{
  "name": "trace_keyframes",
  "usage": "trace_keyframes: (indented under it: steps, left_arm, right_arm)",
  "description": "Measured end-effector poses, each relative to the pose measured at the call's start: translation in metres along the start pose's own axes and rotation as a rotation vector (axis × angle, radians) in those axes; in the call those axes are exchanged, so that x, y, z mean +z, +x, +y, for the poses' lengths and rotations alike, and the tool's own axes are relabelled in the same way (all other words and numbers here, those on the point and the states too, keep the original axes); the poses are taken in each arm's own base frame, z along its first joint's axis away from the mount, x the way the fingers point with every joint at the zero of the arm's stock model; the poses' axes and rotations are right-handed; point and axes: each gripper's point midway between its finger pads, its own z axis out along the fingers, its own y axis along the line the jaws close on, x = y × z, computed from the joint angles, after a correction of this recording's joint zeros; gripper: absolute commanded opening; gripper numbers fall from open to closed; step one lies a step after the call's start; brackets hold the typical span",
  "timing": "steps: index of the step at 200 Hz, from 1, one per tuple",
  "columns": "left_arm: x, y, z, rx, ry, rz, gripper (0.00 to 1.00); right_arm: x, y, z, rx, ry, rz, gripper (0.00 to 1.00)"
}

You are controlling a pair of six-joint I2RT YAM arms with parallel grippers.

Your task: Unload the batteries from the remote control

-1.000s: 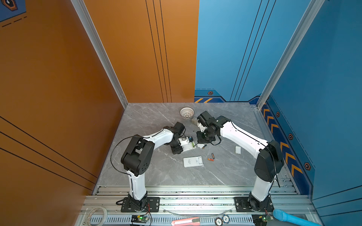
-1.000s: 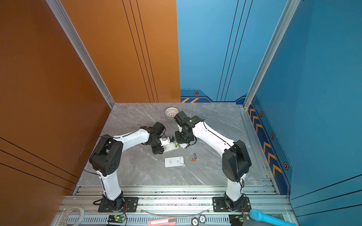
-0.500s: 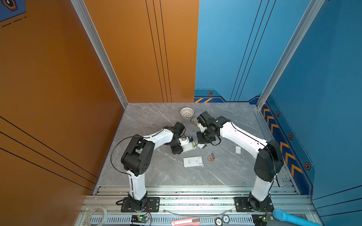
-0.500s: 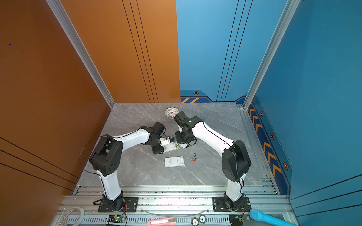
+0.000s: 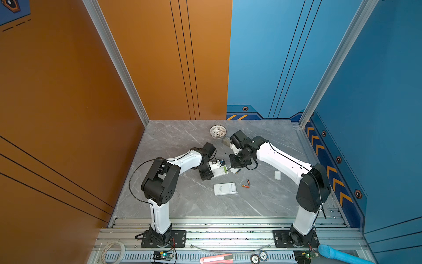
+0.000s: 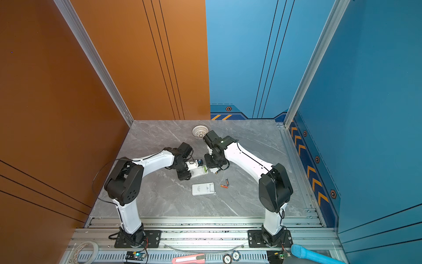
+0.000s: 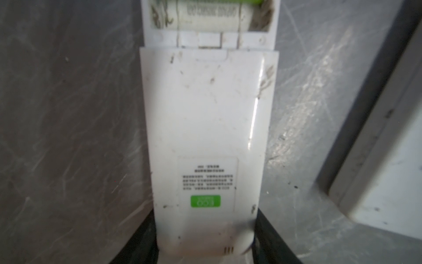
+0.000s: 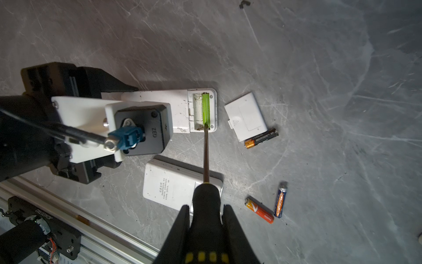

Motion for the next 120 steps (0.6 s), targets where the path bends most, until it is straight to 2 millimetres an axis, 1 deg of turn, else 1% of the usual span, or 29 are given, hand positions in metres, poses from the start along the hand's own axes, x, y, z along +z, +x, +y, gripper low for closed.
trace_keyframes:
  steps: [120]
  left_arm:
    - [0.0003,-0.0003,0.0001,-0.001,0.005,0.002,0.09]
  right_arm:
    - [0.0001,0.002,0.0027,-0.032,0.005,0.002,0.0]
